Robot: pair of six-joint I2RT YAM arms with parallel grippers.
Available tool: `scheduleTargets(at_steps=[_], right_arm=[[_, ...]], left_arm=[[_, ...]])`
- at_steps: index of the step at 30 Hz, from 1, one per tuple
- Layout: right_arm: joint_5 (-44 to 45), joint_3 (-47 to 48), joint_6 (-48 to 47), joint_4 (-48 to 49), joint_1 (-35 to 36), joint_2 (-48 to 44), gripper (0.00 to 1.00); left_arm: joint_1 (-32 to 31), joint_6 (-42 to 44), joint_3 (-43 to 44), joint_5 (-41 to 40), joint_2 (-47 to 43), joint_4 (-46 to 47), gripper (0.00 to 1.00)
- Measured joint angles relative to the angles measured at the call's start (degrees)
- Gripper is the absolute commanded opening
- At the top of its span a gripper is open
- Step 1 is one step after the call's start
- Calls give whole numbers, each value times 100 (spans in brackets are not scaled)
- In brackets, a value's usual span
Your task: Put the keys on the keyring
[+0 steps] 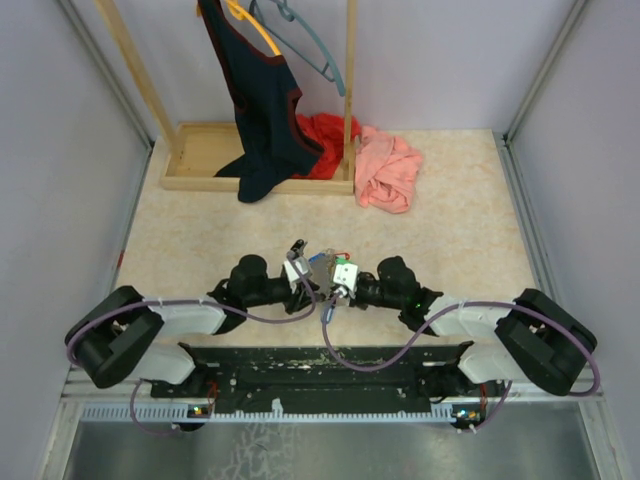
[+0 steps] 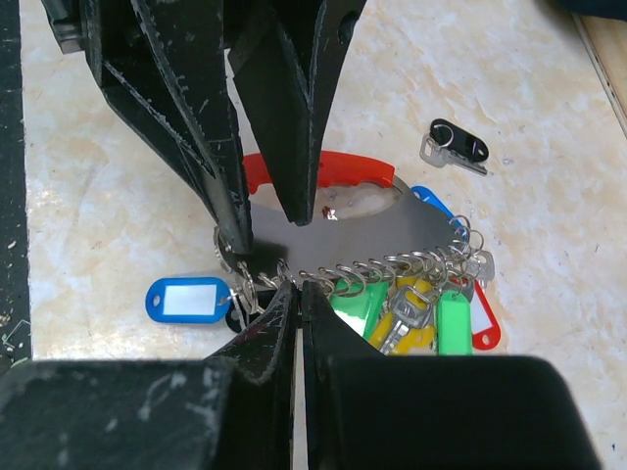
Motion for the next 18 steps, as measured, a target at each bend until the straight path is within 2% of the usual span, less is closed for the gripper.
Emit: scheduleTargets(at_steps=[12, 18], right_arm=[[-13, 0, 118, 33, 0, 92, 0], [-61, 0, 170, 120, 0, 125, 0]], left_arm=[[-140, 33, 83, 11, 455, 470, 34], [-173, -7, 83, -37, 544, 728, 28]])
